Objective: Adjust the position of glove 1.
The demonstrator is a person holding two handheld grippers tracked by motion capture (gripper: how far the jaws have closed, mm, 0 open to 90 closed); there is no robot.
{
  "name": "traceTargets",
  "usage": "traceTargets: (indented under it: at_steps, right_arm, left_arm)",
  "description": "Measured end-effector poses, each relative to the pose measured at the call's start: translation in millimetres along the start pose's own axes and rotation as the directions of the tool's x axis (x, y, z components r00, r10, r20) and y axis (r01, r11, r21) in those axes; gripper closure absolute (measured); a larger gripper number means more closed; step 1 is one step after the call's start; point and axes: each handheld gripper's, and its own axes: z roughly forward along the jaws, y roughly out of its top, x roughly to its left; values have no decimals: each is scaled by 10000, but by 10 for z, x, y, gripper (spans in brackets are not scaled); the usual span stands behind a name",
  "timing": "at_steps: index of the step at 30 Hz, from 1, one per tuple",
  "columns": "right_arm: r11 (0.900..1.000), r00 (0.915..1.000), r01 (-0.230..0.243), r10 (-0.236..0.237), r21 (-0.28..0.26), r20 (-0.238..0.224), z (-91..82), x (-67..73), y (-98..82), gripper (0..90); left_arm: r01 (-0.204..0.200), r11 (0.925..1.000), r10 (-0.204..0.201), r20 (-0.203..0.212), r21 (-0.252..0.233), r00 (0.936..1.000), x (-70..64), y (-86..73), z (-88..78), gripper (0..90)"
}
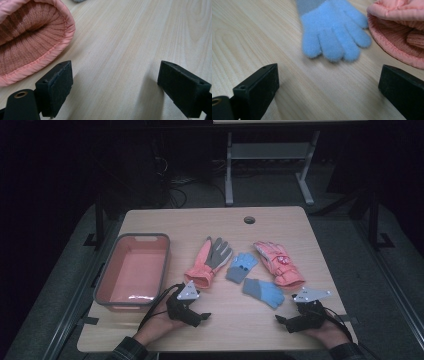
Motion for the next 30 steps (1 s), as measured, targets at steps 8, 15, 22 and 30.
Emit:
traceTargets:
  at_steps: [8,15,22,30]
  right_arm:
    - [10000,10000,19,-19,16,-23,-3,-4,1,37]
    - [9999,9992,27,-23,99,-402,-96,-44,91,307]
    - [10000,9972,41,-44,-52,-747,-119,-45,196,550]
    - [9997,9959,94,-112,-215,-898,-70,-67,392,866]
  left_arm:
    - [101,9999,-101,-60,3,9999,-11,-2,-2,123]
    - [186,9998,-187,-80,-37,9998,-15,-3,0,119]
    - [236,9997,-237,-100,-82,9997,-17,-5,1,119]
    - [168,9998,-169,-123,-69,9998,-12,-4,-3,119]
